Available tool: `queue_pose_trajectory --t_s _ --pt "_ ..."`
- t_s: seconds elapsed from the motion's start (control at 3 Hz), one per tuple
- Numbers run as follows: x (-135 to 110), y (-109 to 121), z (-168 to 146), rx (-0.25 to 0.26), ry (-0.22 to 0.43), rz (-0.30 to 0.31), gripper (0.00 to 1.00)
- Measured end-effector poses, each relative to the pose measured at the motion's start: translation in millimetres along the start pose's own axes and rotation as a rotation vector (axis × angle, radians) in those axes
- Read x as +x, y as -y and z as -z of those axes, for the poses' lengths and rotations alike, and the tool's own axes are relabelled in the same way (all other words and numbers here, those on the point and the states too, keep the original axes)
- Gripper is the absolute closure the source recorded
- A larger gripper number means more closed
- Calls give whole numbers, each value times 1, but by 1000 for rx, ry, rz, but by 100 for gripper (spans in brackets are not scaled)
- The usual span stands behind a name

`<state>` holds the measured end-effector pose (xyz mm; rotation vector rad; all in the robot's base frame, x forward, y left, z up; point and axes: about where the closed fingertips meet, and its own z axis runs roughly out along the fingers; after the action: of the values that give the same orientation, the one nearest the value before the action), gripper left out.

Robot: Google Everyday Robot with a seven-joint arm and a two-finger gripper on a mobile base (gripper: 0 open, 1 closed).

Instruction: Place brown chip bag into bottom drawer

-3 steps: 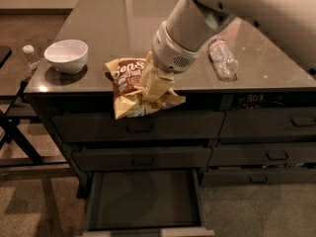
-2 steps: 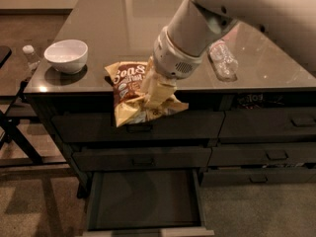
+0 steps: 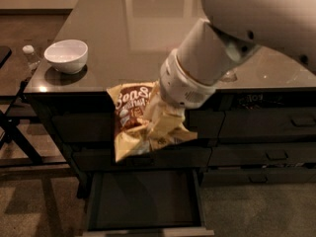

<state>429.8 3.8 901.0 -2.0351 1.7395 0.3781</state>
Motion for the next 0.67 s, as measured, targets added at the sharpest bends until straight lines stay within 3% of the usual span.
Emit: queue_pose_trajectory --t_s 0.33,0.67 --pt "5 -37 1 -19 2 -61 100" --pt "5 -37 1 -19 2 -61 100"
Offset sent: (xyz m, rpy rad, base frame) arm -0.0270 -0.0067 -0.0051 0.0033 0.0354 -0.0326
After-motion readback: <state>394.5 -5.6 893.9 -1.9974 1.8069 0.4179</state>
